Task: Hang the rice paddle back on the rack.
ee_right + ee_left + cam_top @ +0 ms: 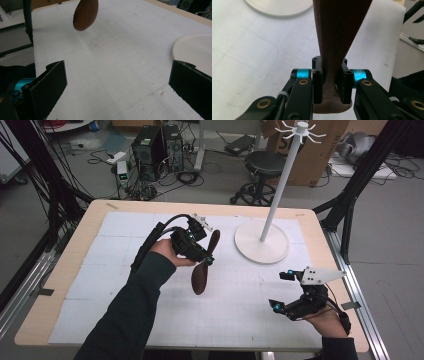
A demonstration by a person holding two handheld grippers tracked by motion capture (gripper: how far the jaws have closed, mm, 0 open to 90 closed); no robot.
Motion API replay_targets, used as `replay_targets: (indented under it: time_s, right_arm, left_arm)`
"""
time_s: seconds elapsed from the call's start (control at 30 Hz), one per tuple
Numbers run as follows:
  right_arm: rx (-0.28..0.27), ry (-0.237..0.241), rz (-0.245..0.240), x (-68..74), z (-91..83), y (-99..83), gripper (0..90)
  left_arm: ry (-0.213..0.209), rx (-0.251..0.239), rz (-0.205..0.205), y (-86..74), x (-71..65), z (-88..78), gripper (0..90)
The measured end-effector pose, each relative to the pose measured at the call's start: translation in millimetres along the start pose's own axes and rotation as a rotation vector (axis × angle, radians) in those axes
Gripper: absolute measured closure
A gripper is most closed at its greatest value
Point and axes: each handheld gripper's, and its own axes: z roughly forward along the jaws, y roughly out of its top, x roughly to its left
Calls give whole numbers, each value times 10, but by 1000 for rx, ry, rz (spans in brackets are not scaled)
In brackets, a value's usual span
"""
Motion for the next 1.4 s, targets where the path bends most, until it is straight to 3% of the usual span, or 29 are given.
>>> replay_targets:
  time_s: [0.43, 0.83, 1.4]
  right_arm:
    - [-5, -1, 7, -18, -15, -11, 5]
    - [-8, 1, 10, -35, -17, -18, 5]
    - [-7, 5, 14, -43, -8, -31, 5]
  left_arm:
    - [-45, -32, 48, 221, 124, -125, 777]
    - [-93, -39, 92, 492, 142, -203, 777]
    - [-85, -62, 145, 933, 246, -291, 778]
